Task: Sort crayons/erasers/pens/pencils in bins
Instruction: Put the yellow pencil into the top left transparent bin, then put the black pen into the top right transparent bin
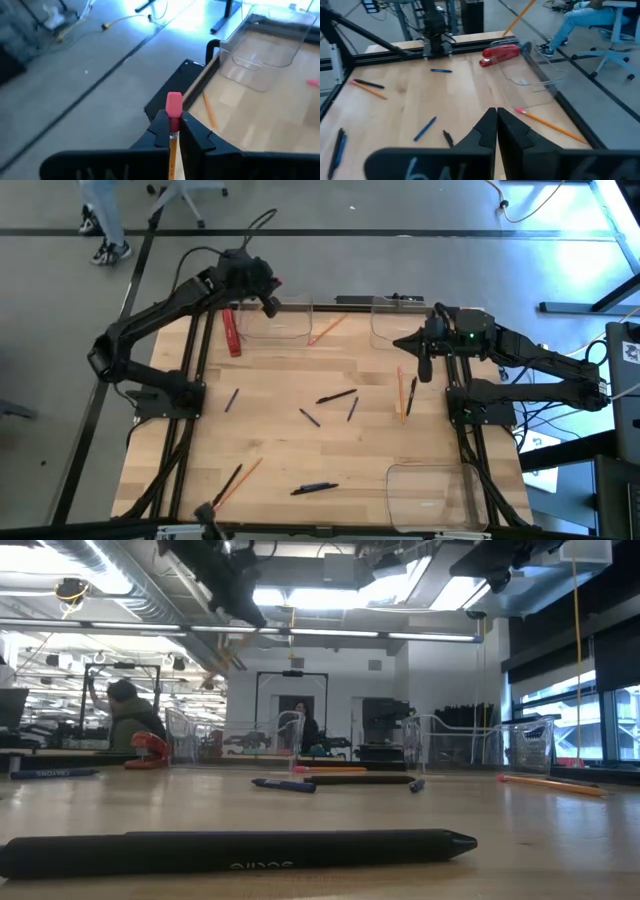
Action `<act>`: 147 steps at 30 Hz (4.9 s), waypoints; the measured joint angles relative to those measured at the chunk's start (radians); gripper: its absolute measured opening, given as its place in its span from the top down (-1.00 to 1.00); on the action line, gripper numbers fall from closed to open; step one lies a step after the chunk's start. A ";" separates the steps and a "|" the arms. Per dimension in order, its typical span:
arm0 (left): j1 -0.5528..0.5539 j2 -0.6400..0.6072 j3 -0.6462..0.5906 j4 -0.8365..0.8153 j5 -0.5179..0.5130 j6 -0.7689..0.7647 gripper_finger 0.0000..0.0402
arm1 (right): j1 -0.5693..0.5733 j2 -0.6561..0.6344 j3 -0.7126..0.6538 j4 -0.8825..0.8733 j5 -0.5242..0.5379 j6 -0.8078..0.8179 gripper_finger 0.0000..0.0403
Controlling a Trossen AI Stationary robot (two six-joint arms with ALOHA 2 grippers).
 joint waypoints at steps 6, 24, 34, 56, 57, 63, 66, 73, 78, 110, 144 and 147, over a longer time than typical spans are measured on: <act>0.014 0.109 0.000 0.013 0.027 0.147 0.97 | 0.000 0.000 0.000 0.000 0.076 -0.001 0.93; 0.025 0.356 0.000 0.014 0.047 0.260 0.97 | 0.000 0.000 0.000 -0.001 0.090 -0.001 0.93; 0.027 0.450 -0.001 0.011 0.030 0.257 0.97 | 0.000 0.000 0.000 -0.001 0.090 0.004 0.93; 0.026 0.502 -0.002 0.028 0.026 0.293 0.82 | 0.000 0.000 0.000 -0.001 0.106 0.006 0.93; 0.026 0.502 -0.002 0.028 0.026 0.293 0.81 | 0.000 0.000 0.000 -0.001 0.106 0.006 0.93; 0.026 0.502 -0.002 0.028 0.026 0.283 0.67 | 0.000 0.000 0.000 -0.001 0.106 0.006 0.93; 0.026 0.502 -0.002 0.027 0.026 0.280 0.62 | 0.000 0.000 0.000 -0.001 0.106 0.003 0.93; 0.023 0.497 -0.002 0.026 0.026 0.265 0.59 | 0.000 0.000 0.000 -0.001 0.092 0.003 0.93; 0.010 0.410 -0.002 0.021 -0.008 0.181 0.59 | 0.000 0.000 0.000 0.000 0.067 -0.050 0.93; -0.837 -0.095 -0.001 -0.273 -0.364 -0.382 0.60 | 0.111 0.549 0.525 -0.658 -0.030 -0.335 0.99; -1.019 -0.244 -0.001 -0.403 -0.359 -0.375 0.60 | 0.261 1.056 0.665 -0.300 -0.035 -0.216 0.15; -1.019 -0.245 -0.001 -0.403 -0.359 -0.376 0.60 | 0.258 1.111 0.665 -0.299 -0.035 -0.237 0.15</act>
